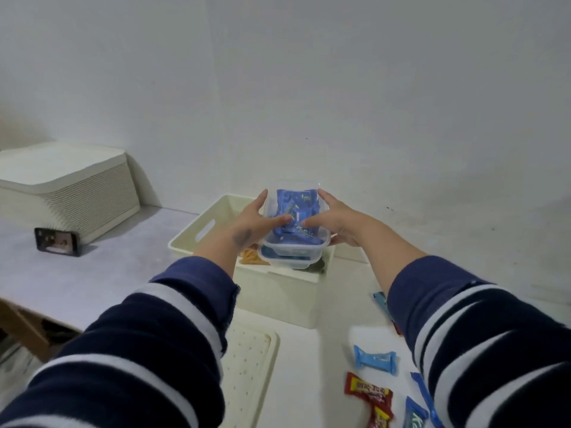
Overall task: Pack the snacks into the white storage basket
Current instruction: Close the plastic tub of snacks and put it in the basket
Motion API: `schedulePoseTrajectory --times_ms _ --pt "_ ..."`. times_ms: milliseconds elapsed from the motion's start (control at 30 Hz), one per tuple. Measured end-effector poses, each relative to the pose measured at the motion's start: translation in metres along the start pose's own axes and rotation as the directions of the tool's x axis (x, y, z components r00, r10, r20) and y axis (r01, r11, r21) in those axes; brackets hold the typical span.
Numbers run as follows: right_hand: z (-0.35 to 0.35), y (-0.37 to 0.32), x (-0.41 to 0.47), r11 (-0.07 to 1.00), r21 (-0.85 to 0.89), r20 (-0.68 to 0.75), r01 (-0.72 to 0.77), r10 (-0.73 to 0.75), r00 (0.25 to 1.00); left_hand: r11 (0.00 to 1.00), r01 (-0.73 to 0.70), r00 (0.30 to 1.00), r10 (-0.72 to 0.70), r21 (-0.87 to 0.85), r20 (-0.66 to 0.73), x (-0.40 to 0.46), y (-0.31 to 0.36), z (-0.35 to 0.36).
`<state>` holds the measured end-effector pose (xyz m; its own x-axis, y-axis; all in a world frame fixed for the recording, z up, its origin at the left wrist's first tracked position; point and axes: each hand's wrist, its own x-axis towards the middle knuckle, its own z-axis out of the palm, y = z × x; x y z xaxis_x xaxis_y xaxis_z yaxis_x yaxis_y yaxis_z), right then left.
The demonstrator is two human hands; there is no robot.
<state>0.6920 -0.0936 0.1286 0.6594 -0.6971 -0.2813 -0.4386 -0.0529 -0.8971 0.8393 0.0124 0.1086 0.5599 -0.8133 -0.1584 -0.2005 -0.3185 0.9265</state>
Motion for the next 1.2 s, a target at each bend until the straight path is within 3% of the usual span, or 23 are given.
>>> schedulePoseTrajectory --times_ms 233,400,733,900,1033,1200 --pt "0.031 0.012 0.053 0.984 -0.007 -0.084 -0.176 0.174 0.981 0.985 0.091 0.987 -0.108 0.148 0.115 0.064 -0.033 -0.009" --pt "0.058 0.034 0.078 0.934 -0.055 -0.079 -0.352 0.347 0.934 0.934 0.191 0.923 -0.276 0.303 0.269 0.088 -0.06 -0.009" --pt "0.077 0.072 0.102 0.83 -0.057 -0.078 -0.555 0.551 0.831 0.83 0.221 0.795 -0.458 0.513 0.398 0.119 -0.093 0.009" --pt "0.086 0.078 0.108 0.826 -0.164 -0.073 -0.539 0.535 0.842 0.794 0.267 0.738 -0.533 0.546 0.414 0.132 -0.103 0.015" --pt "0.087 0.079 0.108 0.816 -0.247 -0.086 -0.523 0.519 0.851 0.775 0.193 0.785 -0.49 0.602 0.379 0.133 -0.105 0.021" --pt "0.083 0.065 0.105 0.8 -0.423 -0.184 -0.426 0.384 0.905 0.762 0.1 0.806 -0.439 0.64 0.397 0.125 -0.103 0.026"
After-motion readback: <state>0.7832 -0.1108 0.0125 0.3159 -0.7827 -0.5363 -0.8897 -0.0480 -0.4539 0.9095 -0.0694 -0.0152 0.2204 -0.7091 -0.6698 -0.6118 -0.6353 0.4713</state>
